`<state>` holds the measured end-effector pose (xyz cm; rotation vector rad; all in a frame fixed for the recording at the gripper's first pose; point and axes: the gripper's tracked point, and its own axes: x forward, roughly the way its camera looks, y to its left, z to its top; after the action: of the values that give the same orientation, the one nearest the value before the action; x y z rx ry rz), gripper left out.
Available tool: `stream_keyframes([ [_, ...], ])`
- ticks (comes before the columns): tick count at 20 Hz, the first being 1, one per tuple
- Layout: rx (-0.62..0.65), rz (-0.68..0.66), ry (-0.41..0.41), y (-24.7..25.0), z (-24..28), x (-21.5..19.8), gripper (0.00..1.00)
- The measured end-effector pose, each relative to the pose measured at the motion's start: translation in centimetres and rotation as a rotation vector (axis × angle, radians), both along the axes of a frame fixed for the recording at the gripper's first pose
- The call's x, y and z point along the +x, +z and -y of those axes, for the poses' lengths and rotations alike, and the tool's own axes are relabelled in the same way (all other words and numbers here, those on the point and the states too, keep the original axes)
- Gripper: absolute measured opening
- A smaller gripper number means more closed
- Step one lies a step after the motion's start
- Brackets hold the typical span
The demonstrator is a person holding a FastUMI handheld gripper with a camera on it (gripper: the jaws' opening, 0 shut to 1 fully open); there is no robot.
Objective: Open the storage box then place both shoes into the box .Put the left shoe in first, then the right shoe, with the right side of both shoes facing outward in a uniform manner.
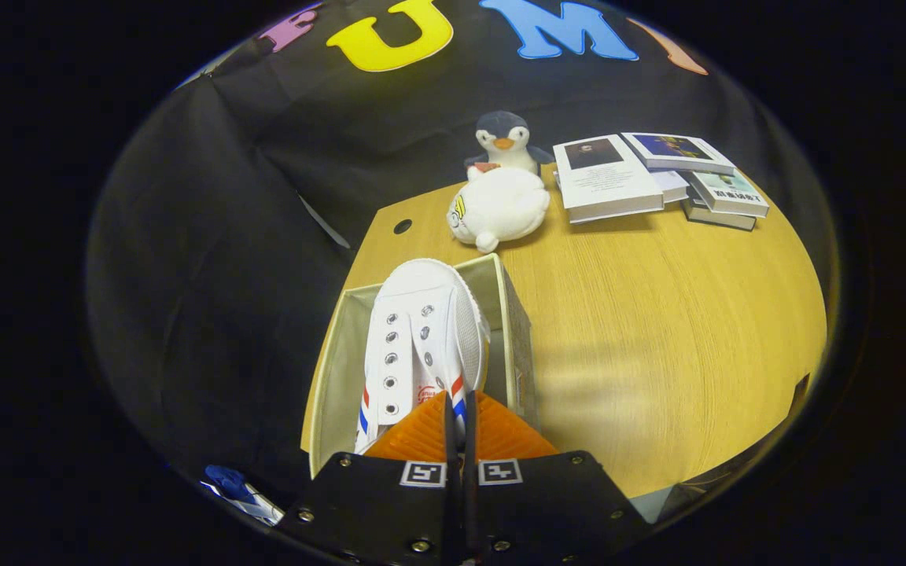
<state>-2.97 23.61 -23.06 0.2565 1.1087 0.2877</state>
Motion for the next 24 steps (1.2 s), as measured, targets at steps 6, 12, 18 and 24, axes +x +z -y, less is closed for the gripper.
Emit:
stream_keyframes([
  [6, 0.02, 0.171, -0.02, 4.4, 1.6, 2.3, 0.98],
  [12, -0.034, 0.424, -0.023, 11.7, 6.7, 3.9, 0.98],
  [18, -0.134, 0.635, -0.063, 18.2, 13.9, 4.3, 0.98],
  [24, -0.226, 0.752, -0.132, 21.3, 20.9, 3.9, 0.97],
])
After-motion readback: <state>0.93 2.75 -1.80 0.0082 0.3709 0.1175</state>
